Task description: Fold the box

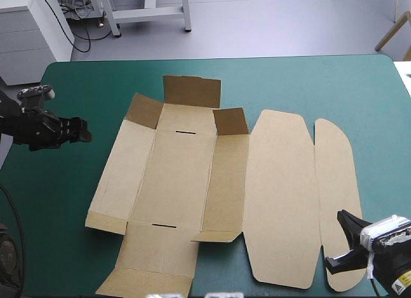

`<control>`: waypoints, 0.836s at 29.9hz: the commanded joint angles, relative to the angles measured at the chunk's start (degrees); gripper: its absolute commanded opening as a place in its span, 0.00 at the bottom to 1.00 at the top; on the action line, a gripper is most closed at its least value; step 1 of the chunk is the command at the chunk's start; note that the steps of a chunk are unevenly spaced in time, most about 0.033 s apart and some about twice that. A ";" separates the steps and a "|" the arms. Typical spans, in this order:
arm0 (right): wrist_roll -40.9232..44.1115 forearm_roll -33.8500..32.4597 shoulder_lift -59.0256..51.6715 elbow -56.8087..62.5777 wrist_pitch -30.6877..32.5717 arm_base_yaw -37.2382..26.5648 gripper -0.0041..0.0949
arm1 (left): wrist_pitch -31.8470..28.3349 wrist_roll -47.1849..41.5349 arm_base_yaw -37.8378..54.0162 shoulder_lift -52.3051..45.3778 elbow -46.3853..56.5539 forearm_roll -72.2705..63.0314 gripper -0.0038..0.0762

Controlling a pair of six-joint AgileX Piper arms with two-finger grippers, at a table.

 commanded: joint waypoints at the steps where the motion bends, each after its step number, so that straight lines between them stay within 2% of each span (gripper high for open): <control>1: -0.56 -0.02 0.69 -1.30 -4.43 -0.35 0.02 | 3.54 3.31 1.65 -1.88 -1.02 -5.43 0.76; 12: -0.45 -0.02 0.69 -1.30 -4.52 -0.35 0.02 | 2.47 13.39 1.81 0.97 11.64 -9.35 0.76; 19: -0.45 -0.02 0.69 -1.30 -4.52 -0.35 0.02 | 3.88 15.20 1.58 5.26 12.62 -14.56 0.76; 25: -0.45 -0.02 0.69 -1.30 -4.52 -0.35 0.02 | 3.88 15.34 -2.17 6.23 12.62 -14.90 0.76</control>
